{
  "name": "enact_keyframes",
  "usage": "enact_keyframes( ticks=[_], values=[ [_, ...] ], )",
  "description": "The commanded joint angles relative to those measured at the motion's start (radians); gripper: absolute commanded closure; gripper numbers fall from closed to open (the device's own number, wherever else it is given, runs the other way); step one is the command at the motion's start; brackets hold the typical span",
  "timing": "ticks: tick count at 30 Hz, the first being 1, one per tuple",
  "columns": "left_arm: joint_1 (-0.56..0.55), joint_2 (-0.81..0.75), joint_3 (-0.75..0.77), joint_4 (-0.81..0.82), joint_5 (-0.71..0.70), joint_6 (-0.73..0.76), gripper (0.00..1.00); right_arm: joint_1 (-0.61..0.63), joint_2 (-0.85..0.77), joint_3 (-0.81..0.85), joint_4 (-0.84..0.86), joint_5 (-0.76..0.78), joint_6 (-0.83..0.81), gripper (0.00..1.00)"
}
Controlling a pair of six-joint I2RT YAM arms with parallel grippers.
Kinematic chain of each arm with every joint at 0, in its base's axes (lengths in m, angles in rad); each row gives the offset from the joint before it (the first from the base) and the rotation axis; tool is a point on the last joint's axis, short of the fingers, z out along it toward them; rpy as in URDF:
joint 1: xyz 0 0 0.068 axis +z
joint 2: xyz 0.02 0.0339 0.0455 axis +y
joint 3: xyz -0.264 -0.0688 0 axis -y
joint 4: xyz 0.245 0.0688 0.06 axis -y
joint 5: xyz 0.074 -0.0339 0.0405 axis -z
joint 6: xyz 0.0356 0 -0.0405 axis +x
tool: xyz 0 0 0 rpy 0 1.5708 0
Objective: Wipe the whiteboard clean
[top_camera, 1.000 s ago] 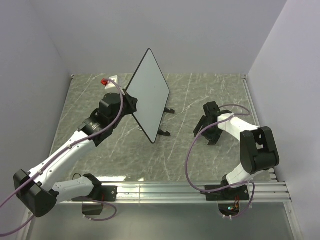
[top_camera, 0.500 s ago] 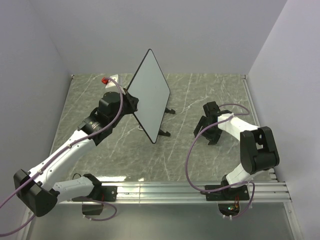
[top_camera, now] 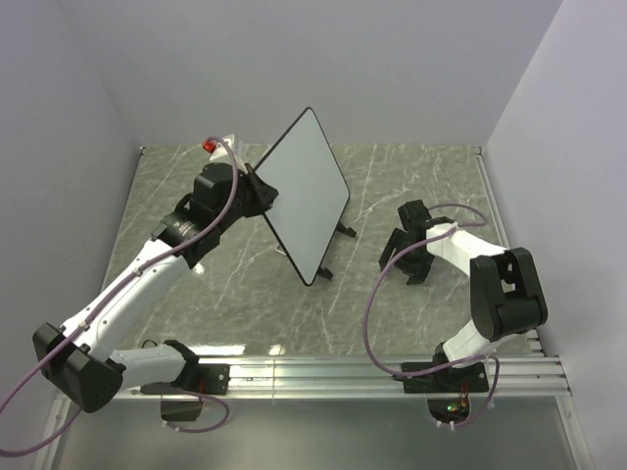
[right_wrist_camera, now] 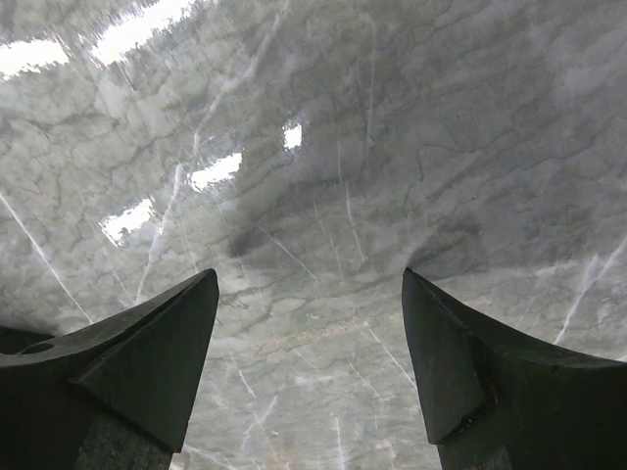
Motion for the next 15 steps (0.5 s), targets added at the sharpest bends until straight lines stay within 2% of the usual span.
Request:
enact_keyframes(
  ticks=[1,6,11,15],
  values=[
    [0.011,0.000,0.104,0.089,0.122,-0.057,1.00,0.005,0.009,-0.021,0.026,-0.024,-0.013,0.18],
    [0.064,0.021,0.131,0.109,0.171,-0.118,1.00,0.005,0.034,-0.028,0.033,-0.056,-0.022,0.18],
    [0.100,0.080,0.219,0.118,0.269,-0.076,1.00,0.005,0.043,-0.048,0.056,-0.075,-0.025,0.19],
    [0.109,0.054,0.159,0.184,0.384,-0.068,1.00,0.005,0.040,-0.056,0.064,-0.072,-0.035,0.19]
  ],
)
